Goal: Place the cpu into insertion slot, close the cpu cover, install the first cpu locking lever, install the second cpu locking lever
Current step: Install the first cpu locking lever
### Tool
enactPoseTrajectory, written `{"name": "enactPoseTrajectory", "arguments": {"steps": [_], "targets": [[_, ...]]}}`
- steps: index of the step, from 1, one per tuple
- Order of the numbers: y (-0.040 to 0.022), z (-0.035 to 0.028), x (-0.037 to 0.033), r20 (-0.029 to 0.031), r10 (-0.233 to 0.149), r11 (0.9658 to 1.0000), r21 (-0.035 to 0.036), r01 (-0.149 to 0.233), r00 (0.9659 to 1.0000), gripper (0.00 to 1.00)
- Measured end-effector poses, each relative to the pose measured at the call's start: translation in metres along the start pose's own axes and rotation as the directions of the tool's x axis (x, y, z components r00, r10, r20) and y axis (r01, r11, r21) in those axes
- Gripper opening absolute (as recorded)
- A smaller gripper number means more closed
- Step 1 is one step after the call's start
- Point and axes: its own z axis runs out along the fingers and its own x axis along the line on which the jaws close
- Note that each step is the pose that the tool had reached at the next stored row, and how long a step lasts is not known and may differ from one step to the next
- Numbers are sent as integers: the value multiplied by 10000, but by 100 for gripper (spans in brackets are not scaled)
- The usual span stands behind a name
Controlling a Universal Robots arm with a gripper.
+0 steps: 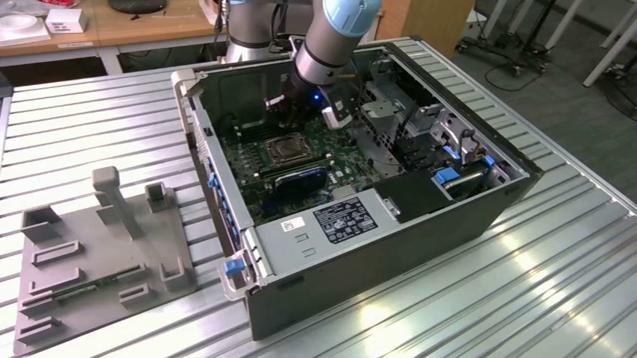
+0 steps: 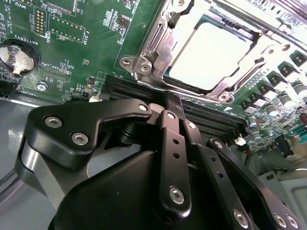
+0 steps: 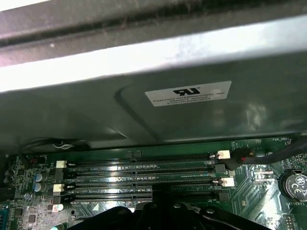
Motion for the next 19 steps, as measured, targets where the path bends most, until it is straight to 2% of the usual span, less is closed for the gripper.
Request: {"name": "enactPoseTrajectory", "arguments": {"steps": [6,19], "targets": [[-1,0,0,0,0,10000,0,0,10000,11],[54,-181,37,1,0,10000,1,0,10000,11]]}}
